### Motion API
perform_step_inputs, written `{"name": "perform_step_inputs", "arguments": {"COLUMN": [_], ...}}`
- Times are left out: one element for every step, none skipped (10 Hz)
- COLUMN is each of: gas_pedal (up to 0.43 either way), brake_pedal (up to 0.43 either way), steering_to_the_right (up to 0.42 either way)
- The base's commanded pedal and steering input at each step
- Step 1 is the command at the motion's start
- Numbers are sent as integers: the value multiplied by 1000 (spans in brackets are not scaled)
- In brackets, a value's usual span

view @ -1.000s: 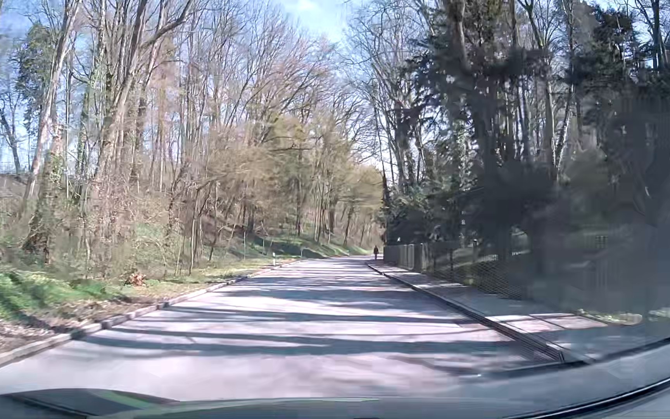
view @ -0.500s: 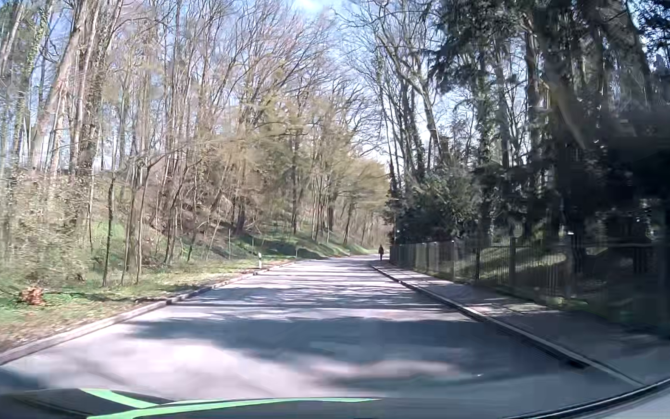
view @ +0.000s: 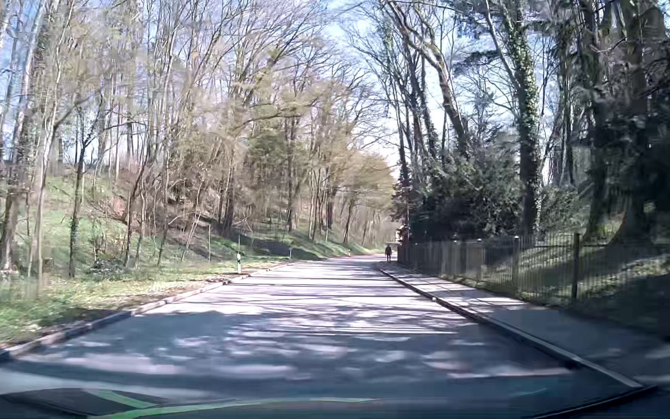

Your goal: Follow the waypoints while adhering to traffic rules and regulations

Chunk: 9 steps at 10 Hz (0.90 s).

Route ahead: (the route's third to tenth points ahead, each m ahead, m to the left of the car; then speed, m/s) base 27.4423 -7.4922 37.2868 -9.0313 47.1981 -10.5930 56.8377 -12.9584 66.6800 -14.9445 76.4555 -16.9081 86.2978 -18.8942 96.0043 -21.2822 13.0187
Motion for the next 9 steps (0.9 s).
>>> {"name": "perform_step_inputs", "arguments": {"gas_pedal": [0, 0, 0, 0, 0, 0, 0, 0, 0], "brake_pedal": [195, 195, 195, 189, 189, 189, 189, 183, 171], "steering_to_the_right": [1, 1, 1, 1, 1, 1, 1, 1, 1]}}
